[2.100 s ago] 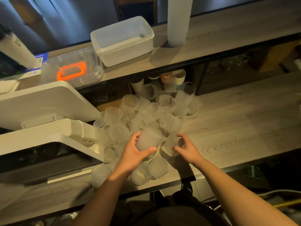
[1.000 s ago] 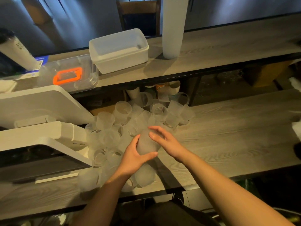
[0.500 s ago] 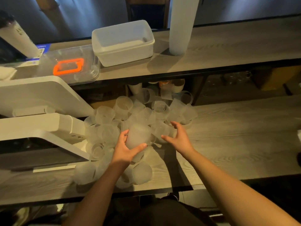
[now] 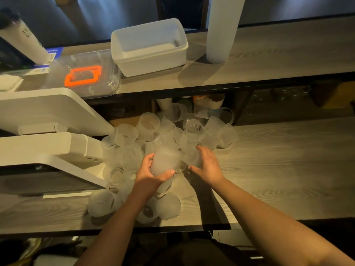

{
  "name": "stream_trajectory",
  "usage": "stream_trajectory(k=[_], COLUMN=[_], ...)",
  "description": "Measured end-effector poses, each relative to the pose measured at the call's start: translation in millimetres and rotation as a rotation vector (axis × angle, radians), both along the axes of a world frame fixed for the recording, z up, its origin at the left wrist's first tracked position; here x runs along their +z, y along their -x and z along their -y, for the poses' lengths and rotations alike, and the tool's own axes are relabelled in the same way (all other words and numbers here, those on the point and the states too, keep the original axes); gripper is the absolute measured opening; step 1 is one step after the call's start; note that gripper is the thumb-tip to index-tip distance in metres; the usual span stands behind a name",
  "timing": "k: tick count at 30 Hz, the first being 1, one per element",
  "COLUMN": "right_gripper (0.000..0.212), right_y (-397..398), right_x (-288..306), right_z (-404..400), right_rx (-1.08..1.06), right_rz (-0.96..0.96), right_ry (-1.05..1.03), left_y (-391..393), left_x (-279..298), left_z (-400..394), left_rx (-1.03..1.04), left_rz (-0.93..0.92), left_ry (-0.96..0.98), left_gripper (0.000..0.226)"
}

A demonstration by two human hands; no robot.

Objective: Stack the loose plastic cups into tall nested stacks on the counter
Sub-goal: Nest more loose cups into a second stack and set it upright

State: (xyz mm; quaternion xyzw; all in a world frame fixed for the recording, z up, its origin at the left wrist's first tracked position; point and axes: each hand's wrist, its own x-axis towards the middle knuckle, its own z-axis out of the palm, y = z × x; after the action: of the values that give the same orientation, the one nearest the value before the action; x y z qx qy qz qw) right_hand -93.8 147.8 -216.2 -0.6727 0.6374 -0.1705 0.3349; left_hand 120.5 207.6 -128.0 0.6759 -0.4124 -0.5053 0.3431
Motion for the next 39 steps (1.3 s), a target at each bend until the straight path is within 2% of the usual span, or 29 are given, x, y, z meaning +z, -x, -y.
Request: stream_trajectory(k=[10,15,20,24,28,32,39], right_gripper=[0.084,0.073,0.053,0.044,0.053,0.049,0.044], right_y=[21,23,21,34,49,55,57], right_x=[1,13,34,52,72,95,115], right_z=[-1,-3,-1,9,20,28,40], right_rx=[-0.066,-0.157,-0.35,-0.32,-0.148,-0.006,0.156], right_rz=[0.178,0.388,0.745,0.829,0.794,0.705,0.5], right_ry=[0.012,-0.036,-0.104,-0.138,-0.191,-0.205,-0.183], left_y=[-2,3,7,6,1,3,3], left_x=[-3,-1,0,3,6,13,13], left_z=[14,20,26,31,35,36,36], left_rx=[-0.031,-0.084,-0.151,-0.179,-0.152,-0.22,-0.246], left_rz=[0.027,0.001,0.023,0.013,0.02,-0.031,-0.053], left_ry=[0.022,0.034,0.071,0.088,0.069,0.083,0.113], left_gripper=[0.093,0.093,0.087,0.088,0.091,0.081,0.081])
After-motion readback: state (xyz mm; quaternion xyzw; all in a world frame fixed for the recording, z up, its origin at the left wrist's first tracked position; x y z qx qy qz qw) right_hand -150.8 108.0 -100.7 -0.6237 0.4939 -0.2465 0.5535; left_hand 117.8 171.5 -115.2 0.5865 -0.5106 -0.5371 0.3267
